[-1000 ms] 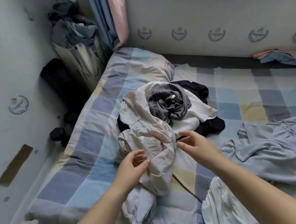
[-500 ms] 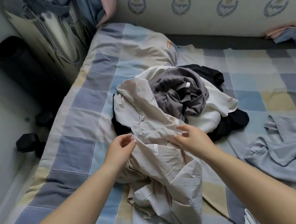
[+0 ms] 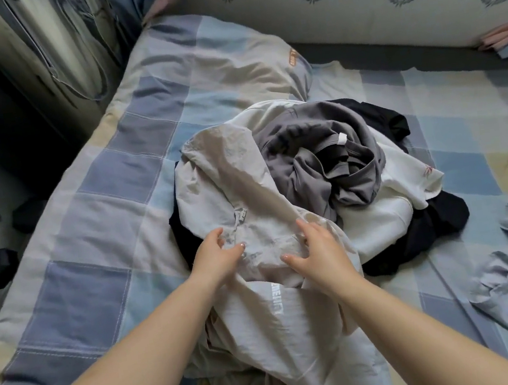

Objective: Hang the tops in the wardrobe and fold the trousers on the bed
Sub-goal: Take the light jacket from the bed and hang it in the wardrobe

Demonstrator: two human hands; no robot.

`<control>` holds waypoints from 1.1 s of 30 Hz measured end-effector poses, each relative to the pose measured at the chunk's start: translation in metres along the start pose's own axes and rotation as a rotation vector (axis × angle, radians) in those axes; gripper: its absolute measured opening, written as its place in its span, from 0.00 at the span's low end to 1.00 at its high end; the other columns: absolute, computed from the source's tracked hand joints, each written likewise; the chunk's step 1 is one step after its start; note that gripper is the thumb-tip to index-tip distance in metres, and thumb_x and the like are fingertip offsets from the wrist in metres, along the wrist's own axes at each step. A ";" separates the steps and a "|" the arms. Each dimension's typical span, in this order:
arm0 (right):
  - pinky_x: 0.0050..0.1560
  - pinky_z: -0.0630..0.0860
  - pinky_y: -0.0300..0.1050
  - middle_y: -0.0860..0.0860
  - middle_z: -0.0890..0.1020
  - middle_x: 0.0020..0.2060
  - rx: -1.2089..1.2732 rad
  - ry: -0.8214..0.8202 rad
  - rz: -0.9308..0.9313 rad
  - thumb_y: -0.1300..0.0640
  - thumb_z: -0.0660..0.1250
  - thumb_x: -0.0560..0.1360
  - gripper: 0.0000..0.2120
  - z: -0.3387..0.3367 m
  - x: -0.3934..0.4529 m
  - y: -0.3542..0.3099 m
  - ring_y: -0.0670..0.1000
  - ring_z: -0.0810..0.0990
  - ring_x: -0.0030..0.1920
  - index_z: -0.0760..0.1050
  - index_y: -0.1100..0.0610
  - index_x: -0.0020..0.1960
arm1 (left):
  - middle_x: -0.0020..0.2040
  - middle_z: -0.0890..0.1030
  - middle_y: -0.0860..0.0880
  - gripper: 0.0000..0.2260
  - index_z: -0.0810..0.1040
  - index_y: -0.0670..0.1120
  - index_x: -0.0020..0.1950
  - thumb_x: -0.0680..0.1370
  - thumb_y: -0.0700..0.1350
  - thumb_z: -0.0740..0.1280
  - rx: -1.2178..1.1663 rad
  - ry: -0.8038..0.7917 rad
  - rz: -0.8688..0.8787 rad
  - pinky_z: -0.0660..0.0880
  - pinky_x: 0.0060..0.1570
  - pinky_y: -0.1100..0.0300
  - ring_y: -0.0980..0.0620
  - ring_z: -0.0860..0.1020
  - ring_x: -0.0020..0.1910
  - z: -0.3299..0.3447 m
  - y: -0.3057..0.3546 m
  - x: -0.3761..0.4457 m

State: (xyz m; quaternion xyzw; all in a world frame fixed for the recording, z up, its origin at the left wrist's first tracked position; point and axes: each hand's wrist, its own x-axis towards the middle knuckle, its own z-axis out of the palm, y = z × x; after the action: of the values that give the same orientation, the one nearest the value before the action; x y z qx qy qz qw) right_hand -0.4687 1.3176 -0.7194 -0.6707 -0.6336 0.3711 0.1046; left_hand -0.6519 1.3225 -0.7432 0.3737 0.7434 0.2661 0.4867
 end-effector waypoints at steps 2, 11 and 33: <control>0.66 0.64 0.42 0.52 0.69 0.68 -0.018 0.017 0.010 0.51 0.70 0.73 0.36 0.004 0.003 0.000 0.50 0.66 0.69 0.58 0.54 0.76 | 0.60 0.79 0.43 0.20 0.74 0.42 0.66 0.75 0.41 0.70 -0.061 -0.001 -0.020 0.71 0.60 0.58 0.47 0.78 0.58 0.005 0.000 0.002; 0.44 0.76 0.39 0.45 0.83 0.37 0.622 -0.039 0.022 0.60 0.61 0.76 0.10 -0.033 -0.039 -0.047 0.46 0.81 0.42 0.81 0.53 0.49 | 0.40 0.83 0.52 0.16 0.82 0.51 0.46 0.76 0.32 0.60 -0.152 -0.219 0.276 0.76 0.47 0.57 0.54 0.79 0.43 0.001 0.059 -0.075; 0.47 0.78 0.47 0.55 0.82 0.43 1.094 0.152 -0.153 0.60 0.57 0.80 0.11 -0.341 -0.354 -0.153 0.51 0.81 0.44 0.78 0.57 0.52 | 0.47 0.84 0.47 0.04 0.82 0.47 0.48 0.78 0.45 0.68 -0.156 -0.199 0.370 0.78 0.54 0.51 0.47 0.81 0.52 -0.080 0.198 -0.406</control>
State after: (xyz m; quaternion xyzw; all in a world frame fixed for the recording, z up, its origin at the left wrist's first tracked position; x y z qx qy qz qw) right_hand -0.3443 1.1287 -0.2571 -0.4955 -0.3862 0.5880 0.5096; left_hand -0.5671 1.1037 -0.3491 0.4891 0.5878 0.3695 0.5280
